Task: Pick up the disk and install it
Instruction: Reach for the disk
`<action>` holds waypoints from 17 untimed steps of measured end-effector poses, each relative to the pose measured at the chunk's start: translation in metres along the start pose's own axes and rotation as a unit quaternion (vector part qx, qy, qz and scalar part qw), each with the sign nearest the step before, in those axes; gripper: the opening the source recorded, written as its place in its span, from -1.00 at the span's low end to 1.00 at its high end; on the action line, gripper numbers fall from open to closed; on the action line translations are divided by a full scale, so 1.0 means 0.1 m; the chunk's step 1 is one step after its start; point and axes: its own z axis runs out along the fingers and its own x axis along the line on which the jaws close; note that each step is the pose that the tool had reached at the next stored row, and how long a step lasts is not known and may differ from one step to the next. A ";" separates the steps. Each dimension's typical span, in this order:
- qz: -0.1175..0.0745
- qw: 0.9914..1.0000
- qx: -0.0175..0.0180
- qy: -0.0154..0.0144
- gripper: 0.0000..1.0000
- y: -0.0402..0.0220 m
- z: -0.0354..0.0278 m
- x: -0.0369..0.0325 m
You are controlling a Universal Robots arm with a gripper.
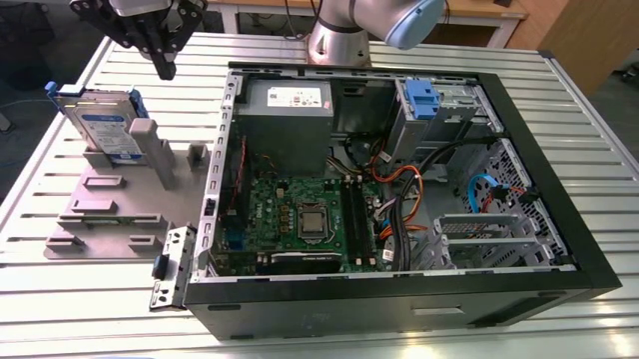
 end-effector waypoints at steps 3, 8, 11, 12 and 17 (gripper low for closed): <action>0.000 1.000 0.000 0.000 -0.79 0.000 0.000 0.009; 0.000 1.000 0.000 0.000 -0.79 -0.006 0.004 0.073; 0.000 1.000 0.000 0.000 -0.79 -0.011 0.008 0.135; 0.000 1.000 0.000 0.000 -0.79 -0.012 0.009 0.157; 0.000 1.000 0.000 0.000 -0.79 -0.017 0.011 0.217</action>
